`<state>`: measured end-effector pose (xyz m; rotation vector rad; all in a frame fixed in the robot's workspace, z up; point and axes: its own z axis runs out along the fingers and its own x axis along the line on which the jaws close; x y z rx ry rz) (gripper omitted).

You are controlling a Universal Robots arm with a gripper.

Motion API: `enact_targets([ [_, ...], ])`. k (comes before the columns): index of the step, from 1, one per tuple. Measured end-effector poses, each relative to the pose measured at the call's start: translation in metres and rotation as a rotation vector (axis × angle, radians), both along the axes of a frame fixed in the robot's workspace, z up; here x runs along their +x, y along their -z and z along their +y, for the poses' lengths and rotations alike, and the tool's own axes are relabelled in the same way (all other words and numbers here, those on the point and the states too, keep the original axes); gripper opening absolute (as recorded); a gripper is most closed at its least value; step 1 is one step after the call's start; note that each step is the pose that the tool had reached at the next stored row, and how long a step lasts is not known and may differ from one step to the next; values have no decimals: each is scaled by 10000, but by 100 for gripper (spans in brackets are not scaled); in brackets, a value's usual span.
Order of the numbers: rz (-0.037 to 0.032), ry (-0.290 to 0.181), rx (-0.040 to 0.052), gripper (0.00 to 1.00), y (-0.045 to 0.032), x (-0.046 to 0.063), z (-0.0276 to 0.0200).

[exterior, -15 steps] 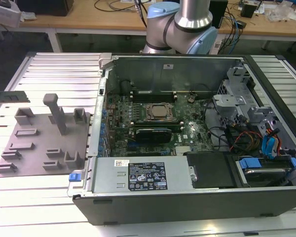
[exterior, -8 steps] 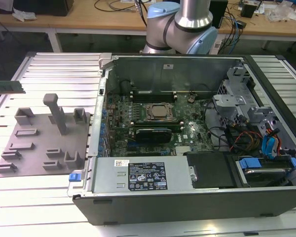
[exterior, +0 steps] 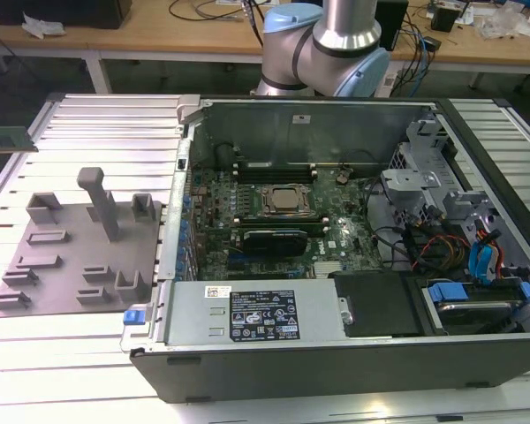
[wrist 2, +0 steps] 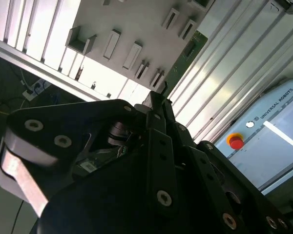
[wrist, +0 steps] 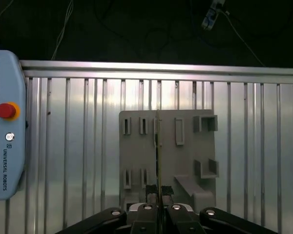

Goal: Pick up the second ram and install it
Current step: 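Pick up the second ram and move it above second insertion slot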

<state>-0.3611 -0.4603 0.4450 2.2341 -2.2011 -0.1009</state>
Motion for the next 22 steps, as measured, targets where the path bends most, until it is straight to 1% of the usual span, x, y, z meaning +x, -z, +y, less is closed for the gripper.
enact_targets([
  [3, -1, 0, 9, 11, -45, 2, 0],
  [6, 0, 0, 30, 11, -121, 3, 0],
  [7, 0, -1, 65, 11, -129, 4, -1],
  [8, 0, -3, 121, 11, -129, 5, -1],
  [9, 0, -1, 136, 11, -130, 4, 0],
  [12, 0, 0, 136, 11, -128, 3, 0],
  [13, -1, 0, 120, 11, -116, 19, 0],
  [15, 32, -11, 79, 11, -53, 187, 0],
  [16, 55, -15, 52, 11, -11, 319, 0],
  [18, 61, -18, 41, 11, 8, 422, 0],
  [19, 68, -22, 41, 11, 16, 505, 0],
  [20, 86, -23, 39, 11, 33, 625, 0],
  [22, 115, -26, 27, 11, 73, 736, 1],
])
